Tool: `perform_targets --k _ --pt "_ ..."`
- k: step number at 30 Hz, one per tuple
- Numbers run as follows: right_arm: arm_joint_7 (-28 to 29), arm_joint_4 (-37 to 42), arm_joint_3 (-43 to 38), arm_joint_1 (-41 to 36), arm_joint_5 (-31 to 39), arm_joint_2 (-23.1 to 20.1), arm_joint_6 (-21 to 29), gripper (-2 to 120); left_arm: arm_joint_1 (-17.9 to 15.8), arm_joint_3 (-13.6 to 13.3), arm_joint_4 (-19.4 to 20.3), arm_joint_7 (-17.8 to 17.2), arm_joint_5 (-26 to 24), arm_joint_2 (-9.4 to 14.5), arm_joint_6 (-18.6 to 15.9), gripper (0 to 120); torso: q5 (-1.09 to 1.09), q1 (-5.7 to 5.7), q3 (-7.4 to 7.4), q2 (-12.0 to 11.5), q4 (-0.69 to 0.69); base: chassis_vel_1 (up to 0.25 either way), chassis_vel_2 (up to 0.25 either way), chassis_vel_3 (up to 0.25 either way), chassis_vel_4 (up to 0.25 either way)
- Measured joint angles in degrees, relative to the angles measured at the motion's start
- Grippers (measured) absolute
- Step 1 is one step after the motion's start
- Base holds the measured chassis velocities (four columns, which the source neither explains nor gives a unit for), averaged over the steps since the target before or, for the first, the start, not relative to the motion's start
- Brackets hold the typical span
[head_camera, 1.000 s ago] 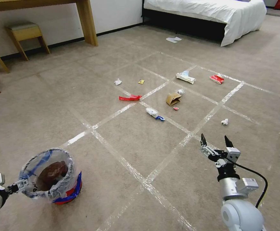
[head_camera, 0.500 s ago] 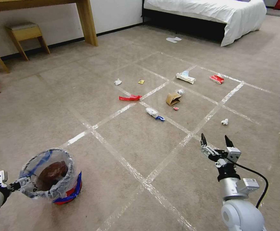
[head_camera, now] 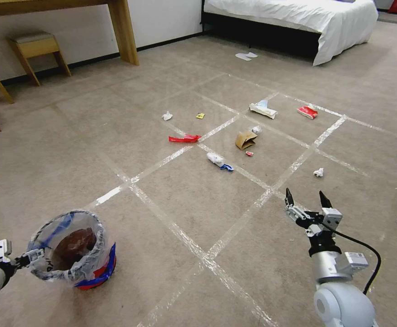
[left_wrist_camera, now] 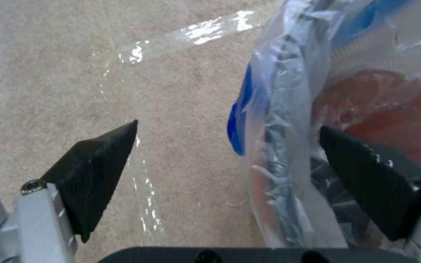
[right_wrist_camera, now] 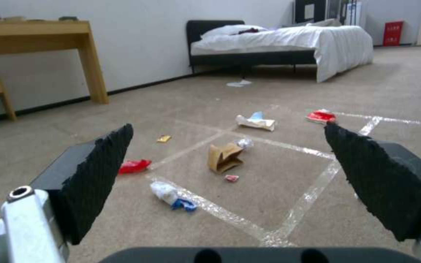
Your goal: Pick up the trash bin and place the garbage on the floor into it.
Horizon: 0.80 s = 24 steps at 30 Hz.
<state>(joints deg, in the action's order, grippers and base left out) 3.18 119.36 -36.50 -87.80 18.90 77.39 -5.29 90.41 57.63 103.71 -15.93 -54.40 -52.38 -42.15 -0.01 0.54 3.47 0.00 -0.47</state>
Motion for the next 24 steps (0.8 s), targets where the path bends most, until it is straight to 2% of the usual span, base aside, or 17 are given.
perform_targets --k 9,24 --pt "0.0 -0.5 -0.1 0.0 -0.3 0.4 0.0 100 -2.5 -2.6 -3.3 0.4 0.3 1.1 0.0 99 0.0 0.0 0.0 0.0 0.0 0.0 0.0 0.0 0.0" --pt "0.0 -0.5 -0.1 0.2 -0.7 0.7 0.0 100 -3.6 -4.5 -4.9 1.6 1.9 1.1 0.1 98 0.03 0.0 0.0 0.0 0.0 0.0 0.0 0.0 0.0"
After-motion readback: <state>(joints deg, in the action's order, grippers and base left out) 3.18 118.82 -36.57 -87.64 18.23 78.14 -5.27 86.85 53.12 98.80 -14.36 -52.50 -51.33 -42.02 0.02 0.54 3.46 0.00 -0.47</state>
